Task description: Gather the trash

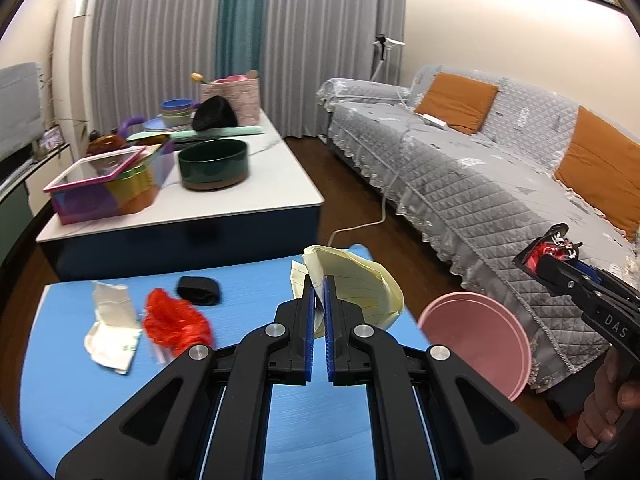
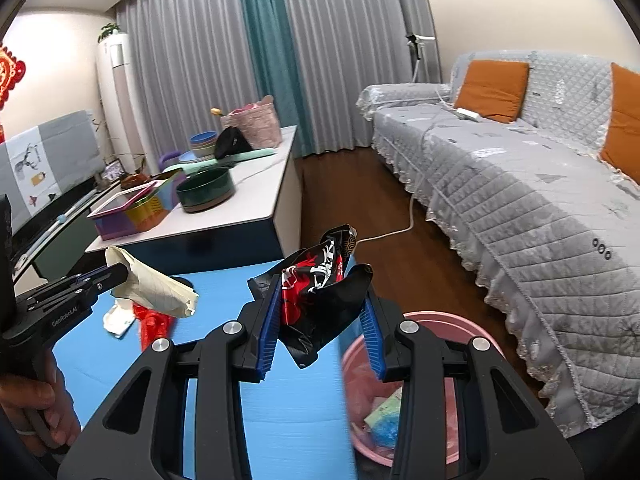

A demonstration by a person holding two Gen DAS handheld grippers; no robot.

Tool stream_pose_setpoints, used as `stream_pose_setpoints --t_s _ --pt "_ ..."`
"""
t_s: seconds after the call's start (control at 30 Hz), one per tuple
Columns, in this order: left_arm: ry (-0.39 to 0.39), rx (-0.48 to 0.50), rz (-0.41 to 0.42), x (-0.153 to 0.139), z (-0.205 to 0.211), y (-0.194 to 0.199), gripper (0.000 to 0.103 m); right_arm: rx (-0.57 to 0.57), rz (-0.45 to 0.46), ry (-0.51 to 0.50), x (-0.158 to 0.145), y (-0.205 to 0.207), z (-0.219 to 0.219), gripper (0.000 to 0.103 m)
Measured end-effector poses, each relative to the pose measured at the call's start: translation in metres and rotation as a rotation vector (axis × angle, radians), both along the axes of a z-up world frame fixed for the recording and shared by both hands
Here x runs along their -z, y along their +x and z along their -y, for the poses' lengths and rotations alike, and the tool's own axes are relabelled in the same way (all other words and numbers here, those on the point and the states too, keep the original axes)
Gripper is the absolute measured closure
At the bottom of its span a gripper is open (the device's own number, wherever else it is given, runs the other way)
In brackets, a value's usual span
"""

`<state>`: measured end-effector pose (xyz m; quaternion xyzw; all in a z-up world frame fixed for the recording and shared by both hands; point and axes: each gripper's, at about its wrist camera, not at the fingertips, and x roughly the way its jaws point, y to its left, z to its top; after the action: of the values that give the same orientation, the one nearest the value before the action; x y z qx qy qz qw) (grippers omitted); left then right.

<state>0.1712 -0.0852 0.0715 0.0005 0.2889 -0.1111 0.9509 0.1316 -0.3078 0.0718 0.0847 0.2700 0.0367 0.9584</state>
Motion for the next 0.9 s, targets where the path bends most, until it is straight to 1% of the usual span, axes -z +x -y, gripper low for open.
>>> stream_pose_setpoints --t_s 0.17,0.47,0.9 --pt "-0.007 0.037 -0.003 0.000 0.027 0.003 0.099 0.033 -0.014 -0.014 -0.002 0.002 0.022 0.066" --pt "-0.009 0.083 -0.018 0.006 0.063 0.007 0.099 0.144 -0.037 0.045 -0.001 0.003 0.076 0.066" --pt "0.002 0.151 -0.034 0.011 0.108 0.016 0.099 0.212 -0.034 0.071 -0.005 0.003 0.105 0.065"
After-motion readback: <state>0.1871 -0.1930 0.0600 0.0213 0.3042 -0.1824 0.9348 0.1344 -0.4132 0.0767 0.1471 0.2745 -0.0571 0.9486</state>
